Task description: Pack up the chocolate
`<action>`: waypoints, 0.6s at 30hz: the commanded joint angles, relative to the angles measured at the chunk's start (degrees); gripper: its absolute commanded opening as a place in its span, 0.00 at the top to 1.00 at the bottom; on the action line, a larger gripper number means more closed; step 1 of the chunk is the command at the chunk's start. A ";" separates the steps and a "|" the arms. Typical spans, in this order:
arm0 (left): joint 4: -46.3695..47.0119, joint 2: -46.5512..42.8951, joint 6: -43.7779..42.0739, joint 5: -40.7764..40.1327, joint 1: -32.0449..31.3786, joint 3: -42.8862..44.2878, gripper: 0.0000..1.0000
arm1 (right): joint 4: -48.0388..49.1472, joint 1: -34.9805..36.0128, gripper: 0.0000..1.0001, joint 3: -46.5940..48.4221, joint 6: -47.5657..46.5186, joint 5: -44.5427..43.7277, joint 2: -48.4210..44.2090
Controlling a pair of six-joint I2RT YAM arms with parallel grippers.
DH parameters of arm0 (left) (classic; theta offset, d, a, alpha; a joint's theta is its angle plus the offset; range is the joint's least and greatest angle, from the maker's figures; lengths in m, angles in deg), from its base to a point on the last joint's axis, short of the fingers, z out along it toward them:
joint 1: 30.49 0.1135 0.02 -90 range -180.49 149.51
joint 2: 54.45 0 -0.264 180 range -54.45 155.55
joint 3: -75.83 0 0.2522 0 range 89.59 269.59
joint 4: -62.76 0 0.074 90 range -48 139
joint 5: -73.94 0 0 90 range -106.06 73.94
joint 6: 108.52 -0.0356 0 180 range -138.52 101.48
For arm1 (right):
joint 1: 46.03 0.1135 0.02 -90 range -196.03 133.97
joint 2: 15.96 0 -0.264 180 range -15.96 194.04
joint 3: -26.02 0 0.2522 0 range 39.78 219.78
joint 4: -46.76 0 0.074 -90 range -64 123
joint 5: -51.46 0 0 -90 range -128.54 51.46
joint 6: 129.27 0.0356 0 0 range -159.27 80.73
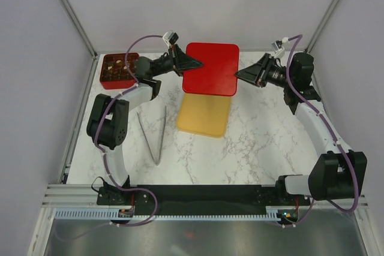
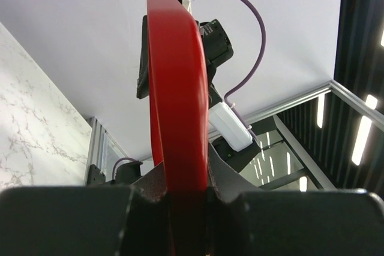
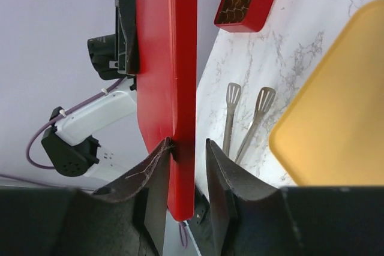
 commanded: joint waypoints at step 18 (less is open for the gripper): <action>11.28 -1.27 -0.51 -1.28 0.33 1.00 0.82 | 21.16 5.43 0.67 -4.92 5.81 2.36 5.93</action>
